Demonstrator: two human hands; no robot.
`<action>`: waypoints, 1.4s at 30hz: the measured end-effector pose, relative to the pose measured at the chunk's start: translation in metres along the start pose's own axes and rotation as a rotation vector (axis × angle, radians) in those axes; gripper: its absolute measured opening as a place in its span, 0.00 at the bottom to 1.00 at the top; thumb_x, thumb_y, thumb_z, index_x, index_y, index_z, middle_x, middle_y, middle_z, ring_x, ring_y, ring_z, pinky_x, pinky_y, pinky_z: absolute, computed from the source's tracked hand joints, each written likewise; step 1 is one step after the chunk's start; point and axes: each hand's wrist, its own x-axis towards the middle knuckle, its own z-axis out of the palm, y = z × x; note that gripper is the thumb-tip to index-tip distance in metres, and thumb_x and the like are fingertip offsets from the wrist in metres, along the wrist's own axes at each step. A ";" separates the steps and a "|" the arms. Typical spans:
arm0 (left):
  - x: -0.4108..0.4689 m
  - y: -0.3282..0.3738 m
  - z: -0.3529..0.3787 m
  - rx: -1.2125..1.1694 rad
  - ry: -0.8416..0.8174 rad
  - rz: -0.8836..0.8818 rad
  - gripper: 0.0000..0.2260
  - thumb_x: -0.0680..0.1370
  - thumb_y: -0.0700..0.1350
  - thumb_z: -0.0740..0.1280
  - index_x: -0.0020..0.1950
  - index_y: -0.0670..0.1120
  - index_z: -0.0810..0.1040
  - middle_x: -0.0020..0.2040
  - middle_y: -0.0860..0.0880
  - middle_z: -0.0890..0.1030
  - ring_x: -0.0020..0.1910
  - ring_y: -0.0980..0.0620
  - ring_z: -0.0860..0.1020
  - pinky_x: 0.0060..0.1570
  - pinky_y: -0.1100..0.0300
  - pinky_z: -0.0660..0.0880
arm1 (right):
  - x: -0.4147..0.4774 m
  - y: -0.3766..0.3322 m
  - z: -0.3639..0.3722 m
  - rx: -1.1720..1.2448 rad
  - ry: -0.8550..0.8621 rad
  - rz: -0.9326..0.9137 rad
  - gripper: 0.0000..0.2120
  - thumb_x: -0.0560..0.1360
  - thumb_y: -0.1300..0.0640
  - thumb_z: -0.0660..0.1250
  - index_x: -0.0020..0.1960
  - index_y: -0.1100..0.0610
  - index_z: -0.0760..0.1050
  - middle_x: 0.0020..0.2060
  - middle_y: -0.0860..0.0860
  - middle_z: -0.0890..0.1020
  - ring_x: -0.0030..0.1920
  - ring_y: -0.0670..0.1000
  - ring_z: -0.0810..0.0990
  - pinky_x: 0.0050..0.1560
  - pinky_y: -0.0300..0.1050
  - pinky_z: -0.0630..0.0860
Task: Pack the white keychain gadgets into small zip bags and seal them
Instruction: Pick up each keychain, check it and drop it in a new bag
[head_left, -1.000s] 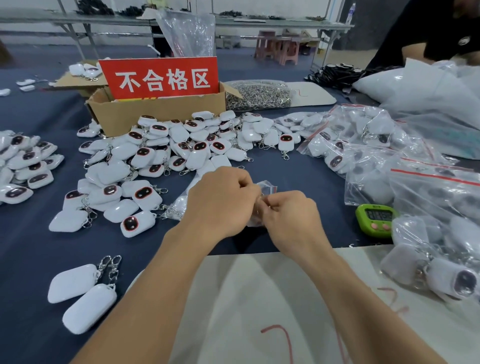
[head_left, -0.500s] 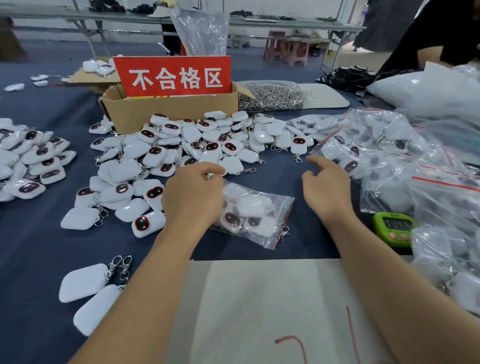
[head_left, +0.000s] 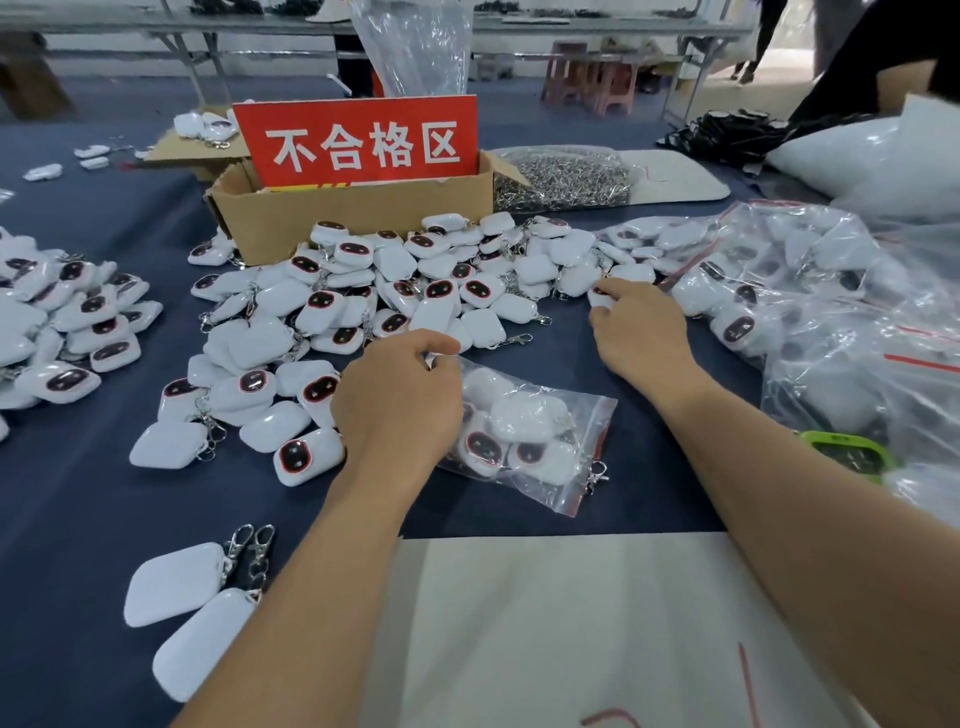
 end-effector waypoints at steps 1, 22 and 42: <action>-0.001 0.001 0.000 0.005 -0.003 0.007 0.11 0.78 0.48 0.65 0.51 0.61 0.84 0.34 0.60 0.78 0.38 0.59 0.77 0.36 0.59 0.71 | -0.003 0.000 -0.003 0.018 0.017 -0.003 0.15 0.79 0.60 0.64 0.64 0.57 0.81 0.59 0.60 0.84 0.62 0.63 0.78 0.58 0.52 0.73; -0.058 0.034 0.018 -0.051 -0.023 0.452 0.08 0.75 0.53 0.68 0.51 0.60 0.84 0.28 0.58 0.74 0.35 0.57 0.73 0.37 0.66 0.67 | -0.149 -0.006 -0.057 0.490 0.185 0.207 0.16 0.76 0.68 0.65 0.53 0.47 0.77 0.39 0.43 0.80 0.36 0.42 0.76 0.37 0.29 0.69; -0.061 0.042 0.021 -0.429 -0.224 0.524 0.12 0.79 0.46 0.68 0.57 0.59 0.85 0.49 0.64 0.84 0.53 0.62 0.79 0.49 0.76 0.66 | -0.141 -0.030 -0.069 1.166 -0.259 0.224 0.15 0.75 0.57 0.61 0.52 0.55 0.87 0.46 0.60 0.88 0.43 0.55 0.85 0.42 0.50 0.82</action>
